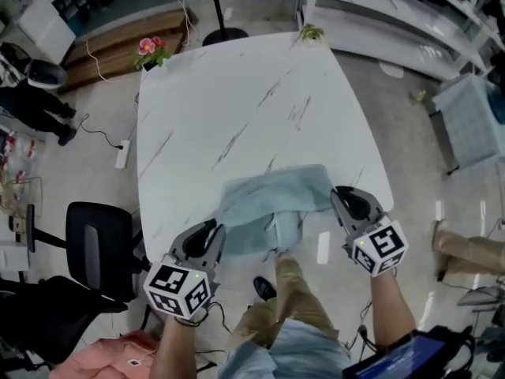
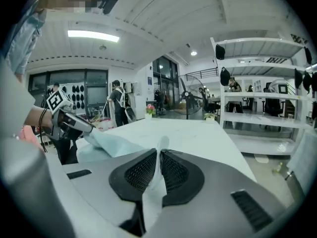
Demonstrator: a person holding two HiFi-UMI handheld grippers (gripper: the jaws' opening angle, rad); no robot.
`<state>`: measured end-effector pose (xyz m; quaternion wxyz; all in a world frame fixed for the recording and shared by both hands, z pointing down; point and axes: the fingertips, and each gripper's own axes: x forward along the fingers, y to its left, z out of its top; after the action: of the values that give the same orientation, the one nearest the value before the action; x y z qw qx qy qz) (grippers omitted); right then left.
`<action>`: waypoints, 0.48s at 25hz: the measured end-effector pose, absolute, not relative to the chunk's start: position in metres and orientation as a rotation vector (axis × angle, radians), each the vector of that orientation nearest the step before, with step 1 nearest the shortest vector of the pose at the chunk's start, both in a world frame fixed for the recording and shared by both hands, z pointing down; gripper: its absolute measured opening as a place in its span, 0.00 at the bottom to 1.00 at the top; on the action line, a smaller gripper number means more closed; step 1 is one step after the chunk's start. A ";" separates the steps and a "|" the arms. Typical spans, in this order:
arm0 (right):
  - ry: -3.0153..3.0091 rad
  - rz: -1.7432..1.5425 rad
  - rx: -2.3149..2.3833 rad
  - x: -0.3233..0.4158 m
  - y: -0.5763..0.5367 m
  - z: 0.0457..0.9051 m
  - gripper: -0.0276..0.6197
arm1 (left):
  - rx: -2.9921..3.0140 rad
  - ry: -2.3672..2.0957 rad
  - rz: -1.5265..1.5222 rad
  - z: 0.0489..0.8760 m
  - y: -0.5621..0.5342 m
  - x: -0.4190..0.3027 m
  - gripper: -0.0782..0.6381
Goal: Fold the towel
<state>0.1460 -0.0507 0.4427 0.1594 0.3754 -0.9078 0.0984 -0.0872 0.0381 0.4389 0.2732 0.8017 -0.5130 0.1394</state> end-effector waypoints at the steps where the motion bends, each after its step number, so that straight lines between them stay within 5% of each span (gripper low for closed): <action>1: -2.566 0.296 1.061 0.148 -0.040 0.460 0.10 | 2.150 -1.376 0.391 0.448 0.046 -0.084 0.20; 10: -2.488 0.351 0.998 0.150 -0.007 0.508 0.12 | 2.089 -1.342 0.489 0.495 0.071 -0.069 0.21; 12: -2.490 0.365 0.970 0.150 -0.007 0.506 0.19 | 2.092 -1.340 0.484 0.490 0.068 -0.069 0.23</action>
<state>0.1501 -0.0070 0.5055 0.2201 0.3509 -0.9005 0.1321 -0.0692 0.0676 0.4895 0.3005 0.7883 -0.5050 0.1825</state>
